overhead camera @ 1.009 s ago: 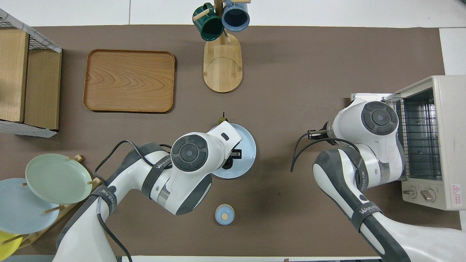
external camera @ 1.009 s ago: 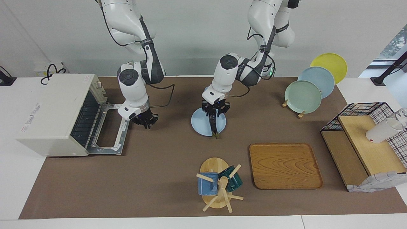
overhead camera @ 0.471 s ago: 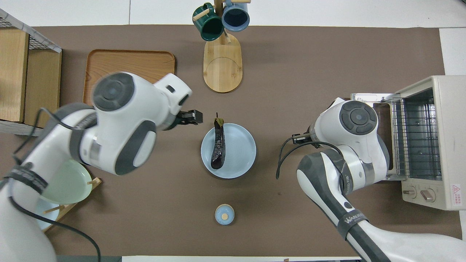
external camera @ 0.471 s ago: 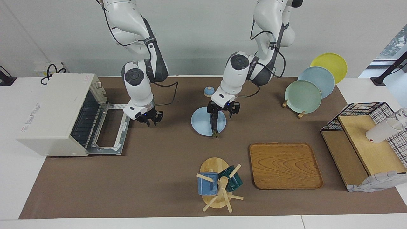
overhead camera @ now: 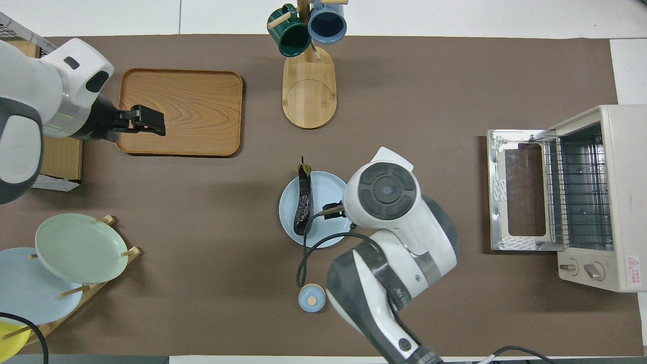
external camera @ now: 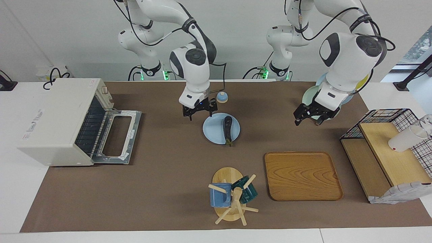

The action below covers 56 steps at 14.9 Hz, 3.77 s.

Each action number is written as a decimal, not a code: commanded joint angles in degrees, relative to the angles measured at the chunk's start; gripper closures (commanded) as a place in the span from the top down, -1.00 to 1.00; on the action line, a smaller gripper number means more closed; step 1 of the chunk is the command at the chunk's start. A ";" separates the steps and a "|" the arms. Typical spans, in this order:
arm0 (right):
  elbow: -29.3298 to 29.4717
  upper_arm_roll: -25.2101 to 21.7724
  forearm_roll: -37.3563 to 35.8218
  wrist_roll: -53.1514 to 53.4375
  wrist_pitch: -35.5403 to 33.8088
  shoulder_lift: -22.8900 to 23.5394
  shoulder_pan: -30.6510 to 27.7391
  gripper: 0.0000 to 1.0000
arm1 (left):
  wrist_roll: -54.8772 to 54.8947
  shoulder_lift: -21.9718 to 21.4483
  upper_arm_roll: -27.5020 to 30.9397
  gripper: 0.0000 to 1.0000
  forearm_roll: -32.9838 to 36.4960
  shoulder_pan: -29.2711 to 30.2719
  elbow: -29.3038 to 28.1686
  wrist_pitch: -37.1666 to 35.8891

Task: Put eggplant into oven
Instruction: 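Withdraw the left gripper while the right gripper moves to the plate, then grasp the blue plate rim with the right gripper, then carry the plate with the eggplant into the oven with the right gripper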

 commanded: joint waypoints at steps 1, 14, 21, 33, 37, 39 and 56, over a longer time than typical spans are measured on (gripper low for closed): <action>16.07 -0.22 0.33 7.74 -7.21 10.14 5.19 1.00 | 0.50 -5.18 -0.74 1.00 1.18 0.83 -1.14 -5.42; 9.09 -0.22 -0.91 11.12 14.48 15.79 11.90 0.23 | 2.43 -8.89 -0.91 1.00 5.31 0.74 1.66 -15.97; 5.14 -0.22 -2.05 9.53 18.97 15.89 11.99 -0.24 | 2.61 -8.36 -1.44 1.00 4.96 2.15 2.56 -17.13; 5.29 -0.48 -12.12 8.39 9.01 14.13 12.86 -1.00 | 2.43 -8.36 -1.62 1.00 4.35 2.33 2.64 -17.22; 9.62 -0.31 -17.35 5.34 -3.43 8.88 10.42 -1.00 | 2.17 -8.54 -1.53 1.00 4.43 2.41 2.55 -16.61; 4.28 -0.31 -17.34 2.86 -5.46 2.30 7.61 -1.00 | 2.34 -8.54 -1.44 1.00 4.35 2.41 2.47 -16.78; -24.65 -0.66 -7.15 -51.90 9.11 -18.74 -40.39 -1.00 | 2.17 -8.62 -1.18 1.00 4.43 2.41 2.38 -17.04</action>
